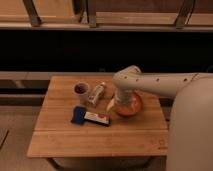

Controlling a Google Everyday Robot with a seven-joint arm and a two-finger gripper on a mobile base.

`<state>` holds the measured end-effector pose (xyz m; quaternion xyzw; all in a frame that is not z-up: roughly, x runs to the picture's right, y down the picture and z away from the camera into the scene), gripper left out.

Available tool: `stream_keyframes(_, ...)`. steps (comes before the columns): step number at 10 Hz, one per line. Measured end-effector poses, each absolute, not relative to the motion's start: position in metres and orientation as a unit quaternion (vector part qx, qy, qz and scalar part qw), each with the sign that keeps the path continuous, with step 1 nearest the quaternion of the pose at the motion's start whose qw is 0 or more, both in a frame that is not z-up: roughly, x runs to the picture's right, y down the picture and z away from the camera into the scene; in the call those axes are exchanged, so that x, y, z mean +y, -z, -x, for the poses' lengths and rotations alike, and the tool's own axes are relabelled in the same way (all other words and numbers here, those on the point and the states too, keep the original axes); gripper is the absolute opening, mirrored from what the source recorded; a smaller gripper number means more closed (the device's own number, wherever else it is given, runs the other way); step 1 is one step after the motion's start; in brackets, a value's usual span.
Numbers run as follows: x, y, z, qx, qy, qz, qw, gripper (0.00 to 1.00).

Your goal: Place the bottle in the ceramic bowl

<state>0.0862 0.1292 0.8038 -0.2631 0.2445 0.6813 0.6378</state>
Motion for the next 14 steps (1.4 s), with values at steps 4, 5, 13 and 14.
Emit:
stream_keyframes(4, 0.1291, -0.8037, -0.0862, 0.244, -0.681, 0.263, 0.638, 0.8)
stream_keyframes(5, 0.1292, -0.8037, -0.0862, 0.244, -0.681, 0.263, 0.638, 0.8)
stream_keyframes(13, 0.1276, -0.8035, -0.0863, 0.243, -0.681, 0.261, 0.64, 0.8)
stream_keyframes(14, 0.1225, -0.8055, -0.0863, 0.235, -0.679, 0.256, 0.646, 0.8)
